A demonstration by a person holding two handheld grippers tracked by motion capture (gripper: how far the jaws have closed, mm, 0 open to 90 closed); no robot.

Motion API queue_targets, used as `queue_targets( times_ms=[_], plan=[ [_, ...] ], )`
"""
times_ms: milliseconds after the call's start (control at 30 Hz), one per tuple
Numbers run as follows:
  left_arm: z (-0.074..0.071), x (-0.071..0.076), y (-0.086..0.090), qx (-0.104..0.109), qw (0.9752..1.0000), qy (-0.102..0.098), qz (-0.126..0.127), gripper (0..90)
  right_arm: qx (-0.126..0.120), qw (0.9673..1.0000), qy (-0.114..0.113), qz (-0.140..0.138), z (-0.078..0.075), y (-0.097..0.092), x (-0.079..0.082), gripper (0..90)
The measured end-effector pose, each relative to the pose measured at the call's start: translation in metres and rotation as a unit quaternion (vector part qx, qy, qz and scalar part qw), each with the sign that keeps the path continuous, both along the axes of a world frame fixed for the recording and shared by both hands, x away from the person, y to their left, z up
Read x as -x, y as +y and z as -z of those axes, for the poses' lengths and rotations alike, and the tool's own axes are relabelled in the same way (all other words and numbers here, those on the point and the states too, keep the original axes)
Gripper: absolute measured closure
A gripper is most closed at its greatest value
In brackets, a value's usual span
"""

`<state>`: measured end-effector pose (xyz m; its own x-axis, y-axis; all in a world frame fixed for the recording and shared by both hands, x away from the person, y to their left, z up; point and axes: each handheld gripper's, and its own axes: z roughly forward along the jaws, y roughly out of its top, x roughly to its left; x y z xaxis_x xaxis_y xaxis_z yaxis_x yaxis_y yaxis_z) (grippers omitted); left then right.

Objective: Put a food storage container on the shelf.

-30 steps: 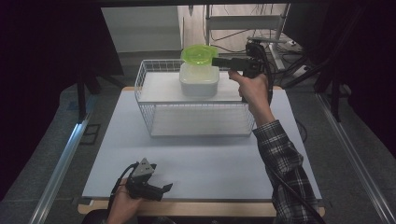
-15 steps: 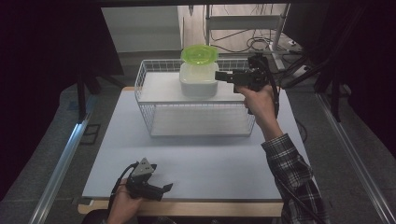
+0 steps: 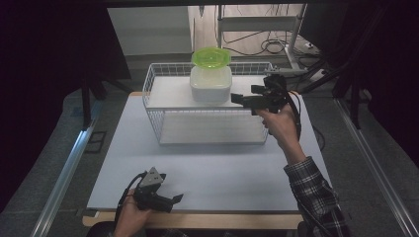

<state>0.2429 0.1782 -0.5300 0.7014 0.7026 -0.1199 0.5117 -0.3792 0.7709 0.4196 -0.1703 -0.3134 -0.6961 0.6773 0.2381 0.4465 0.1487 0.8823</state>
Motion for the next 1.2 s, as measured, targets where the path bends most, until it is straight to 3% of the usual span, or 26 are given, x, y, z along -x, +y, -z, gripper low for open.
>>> queue_targets(
  times_ms=[600, 967, 1200],
  plan=[
    [0.0, 0.0, 0.0, -0.001, 1.0, 0.0, -0.001, 3.4, 0.015, 0.9997, -0.018, -0.01, 0.023, -0.009, 0.023, 2.7],
    [0.001, 0.0, 0.0, -0.007, 1.0, -0.001, 0.001, 3.5, 0.037, 0.9987, -0.03, -0.02, 0.045, -0.013, 0.04, 0.1],
    [0.0, 0.001, 0.0, -0.008, 1.0, -0.003, 0.001, 3.6, 0.027, 0.9985, -0.043, -0.02, 0.059, -0.018, 0.046, 0.1]
  ],
)
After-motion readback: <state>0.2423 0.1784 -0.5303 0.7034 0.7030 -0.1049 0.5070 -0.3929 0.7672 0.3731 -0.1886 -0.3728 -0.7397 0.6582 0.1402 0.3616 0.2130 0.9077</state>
